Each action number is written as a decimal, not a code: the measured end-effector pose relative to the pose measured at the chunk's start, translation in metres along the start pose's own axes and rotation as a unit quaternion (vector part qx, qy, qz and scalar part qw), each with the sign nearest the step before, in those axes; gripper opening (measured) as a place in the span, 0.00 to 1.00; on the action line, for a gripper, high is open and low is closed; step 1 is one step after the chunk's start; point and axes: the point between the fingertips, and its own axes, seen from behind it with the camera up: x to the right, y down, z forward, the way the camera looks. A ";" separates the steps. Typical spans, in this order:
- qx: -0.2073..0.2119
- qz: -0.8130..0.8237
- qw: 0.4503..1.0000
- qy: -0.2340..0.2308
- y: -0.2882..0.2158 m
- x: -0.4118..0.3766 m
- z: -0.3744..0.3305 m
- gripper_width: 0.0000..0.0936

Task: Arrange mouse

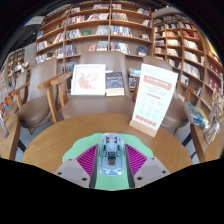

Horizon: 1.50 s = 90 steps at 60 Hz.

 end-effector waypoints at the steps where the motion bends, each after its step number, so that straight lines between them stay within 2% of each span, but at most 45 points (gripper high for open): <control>1: -0.002 -0.001 1.000 0.001 0.003 0.001 0.002 0.46; 17: -0.022 0.001 1.000 -0.003 0.028 0.000 0.016 0.49; 23: -0.029 -0.002 1.000 0.000 0.028 0.001 0.015 0.54; 24: -0.032 -0.001 0.999 0.000 0.029 0.001 0.014 0.57; 28: -0.032 0.005 0.999 0.000 0.025 -0.001 0.006 0.83; 31: -0.024 0.004 1.000 0.000 0.017 -0.002 -0.004 0.91; 40: 0.009 0.011 1.000 -0.003 -0.003 -0.001 -0.073 0.91; 47: 0.027 0.006 1.000 -0.014 0.002 -0.004 -0.148 0.91; 54: 0.050 -0.021 0.999 0.005 0.020 0.002 -0.214 0.91; 62: 0.057 -0.014 0.998 -0.010 0.050 -0.003 -0.275 0.91; 79: 0.046 -0.013 0.999 -0.024 0.124 -0.005 -0.344 0.91; 90: 0.045 -0.028 0.998 -0.016 0.146 0.004 -0.354 0.91</control>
